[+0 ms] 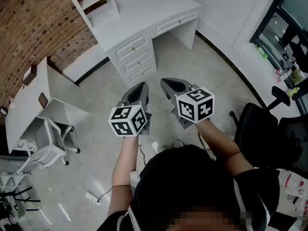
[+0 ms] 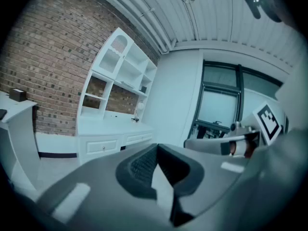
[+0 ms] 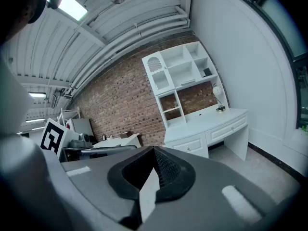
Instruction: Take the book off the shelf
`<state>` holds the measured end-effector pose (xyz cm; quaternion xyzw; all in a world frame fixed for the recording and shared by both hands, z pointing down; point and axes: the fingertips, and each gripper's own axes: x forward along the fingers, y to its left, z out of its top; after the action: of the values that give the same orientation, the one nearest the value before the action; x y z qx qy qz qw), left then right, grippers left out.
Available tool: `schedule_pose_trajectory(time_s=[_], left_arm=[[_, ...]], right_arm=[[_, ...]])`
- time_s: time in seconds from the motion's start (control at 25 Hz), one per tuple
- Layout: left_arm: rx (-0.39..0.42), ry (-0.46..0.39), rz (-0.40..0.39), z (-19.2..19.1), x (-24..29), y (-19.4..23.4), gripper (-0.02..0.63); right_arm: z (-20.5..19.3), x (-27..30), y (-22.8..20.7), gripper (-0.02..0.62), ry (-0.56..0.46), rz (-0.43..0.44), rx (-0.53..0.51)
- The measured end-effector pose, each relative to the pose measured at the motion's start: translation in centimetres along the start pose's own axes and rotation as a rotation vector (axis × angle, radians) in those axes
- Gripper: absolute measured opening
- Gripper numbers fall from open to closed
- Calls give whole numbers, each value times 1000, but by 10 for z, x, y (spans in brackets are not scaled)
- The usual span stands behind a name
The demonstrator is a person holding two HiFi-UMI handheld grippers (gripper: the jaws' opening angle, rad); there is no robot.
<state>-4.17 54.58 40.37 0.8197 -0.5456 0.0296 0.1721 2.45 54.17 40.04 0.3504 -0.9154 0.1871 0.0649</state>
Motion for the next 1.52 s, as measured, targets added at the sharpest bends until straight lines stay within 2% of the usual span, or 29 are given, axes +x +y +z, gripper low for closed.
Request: schedule_pose_trajectory(time_s=[0.32, 0.52, 1.0, 1.28, 1.52], left_arm=[[15, 9, -9, 0, 21, -15, 5], [-2, 8, -13, 0, 34, -22, 5], [1, 13, 10, -4, 73, -43, 5], [5, 8, 10, 3, 93, -28, 5], [5, 4, -10, 18, 125, 9, 5]], right_arm=[[4, -3, -20, -3, -4, -3, -3], [7, -6, -34, -3, -17, 9, 36], [8, -13, -76, -2, 5, 39, 28], [11, 6, -86, -2, 12, 53, 39], [24, 47, -102, -2, 6, 30, 39]])
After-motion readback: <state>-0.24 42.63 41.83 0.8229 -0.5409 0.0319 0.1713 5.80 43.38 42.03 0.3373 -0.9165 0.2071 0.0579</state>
